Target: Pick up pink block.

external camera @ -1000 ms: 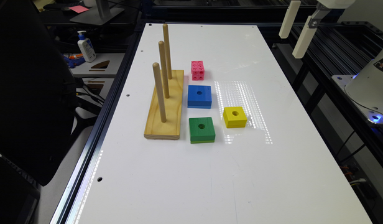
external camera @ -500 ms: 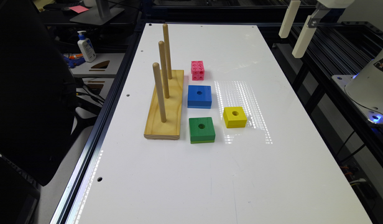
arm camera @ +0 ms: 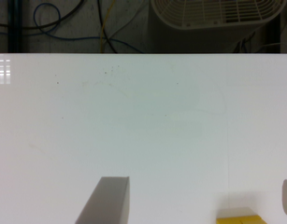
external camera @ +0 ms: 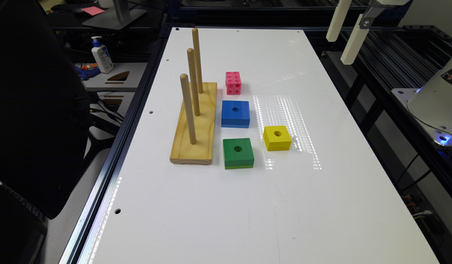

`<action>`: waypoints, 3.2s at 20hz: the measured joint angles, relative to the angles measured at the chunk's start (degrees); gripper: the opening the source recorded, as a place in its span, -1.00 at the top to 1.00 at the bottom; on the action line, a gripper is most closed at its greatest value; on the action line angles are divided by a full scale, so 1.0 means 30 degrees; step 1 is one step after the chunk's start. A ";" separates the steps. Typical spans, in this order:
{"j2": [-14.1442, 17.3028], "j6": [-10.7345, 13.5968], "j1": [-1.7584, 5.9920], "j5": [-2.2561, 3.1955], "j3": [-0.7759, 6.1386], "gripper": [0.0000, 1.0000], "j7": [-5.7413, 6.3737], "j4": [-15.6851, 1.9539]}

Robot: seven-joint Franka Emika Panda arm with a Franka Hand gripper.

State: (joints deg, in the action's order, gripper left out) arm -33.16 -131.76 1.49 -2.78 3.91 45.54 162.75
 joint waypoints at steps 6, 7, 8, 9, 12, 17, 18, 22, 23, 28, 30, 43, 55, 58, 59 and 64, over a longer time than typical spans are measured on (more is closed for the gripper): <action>0.1170 -0.0747 0.0430 0.0021 0.0000 -1.00 -0.0304 -0.0838; 0.1531 -0.0884 0.0508 0.0034 -0.0002 -1.00 -0.0353 -0.1105; 0.2002 -0.1007 0.0598 0.0037 0.0000 -1.00 -0.0421 -0.1443; 0.2343 -0.1070 0.0665 0.0037 -0.0001 -1.00 -0.0476 -0.1698; 0.3549 -0.1255 0.0828 0.0053 -0.0001 -1.00 -0.0576 -0.2596; 0.4859 -0.1303 0.1067 0.0213 -0.0003 -1.00 -0.0617 -0.3663; 0.5044 -0.1303 0.1127 0.0252 -0.0002 -1.00 -0.0633 -0.3818; 0.5418 -0.1304 0.1553 0.0344 -0.0021 -1.00 -0.0992 -0.4167; 0.5459 -0.1303 0.1699 0.0355 -0.0021 -1.00 -0.1125 -0.4209; 0.5602 -0.1303 0.2429 0.0355 -0.0024 -1.00 -0.1863 -0.4524; 0.5838 -0.1304 0.2505 0.0355 -0.0023 -1.00 -0.1946 -0.4823; 0.8671 -0.1307 0.2865 0.0431 -0.0029 -1.00 -0.2200 -0.7489; 0.9145 -0.1306 0.3234 0.0440 -0.0030 -1.00 -0.2537 -0.8138; 0.9402 -0.1306 0.3435 0.0574 -0.0037 -1.00 -0.2614 -0.8419; 0.9498 -0.1306 0.3533 0.0607 -0.0047 -1.00 -0.2702 -0.8514; 1.0033 -0.1306 0.4249 0.0651 -0.0067 -1.00 -0.3438 -0.9009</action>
State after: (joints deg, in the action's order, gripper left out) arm -3.06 -135.68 14.24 -0.83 3.71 35.23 135.72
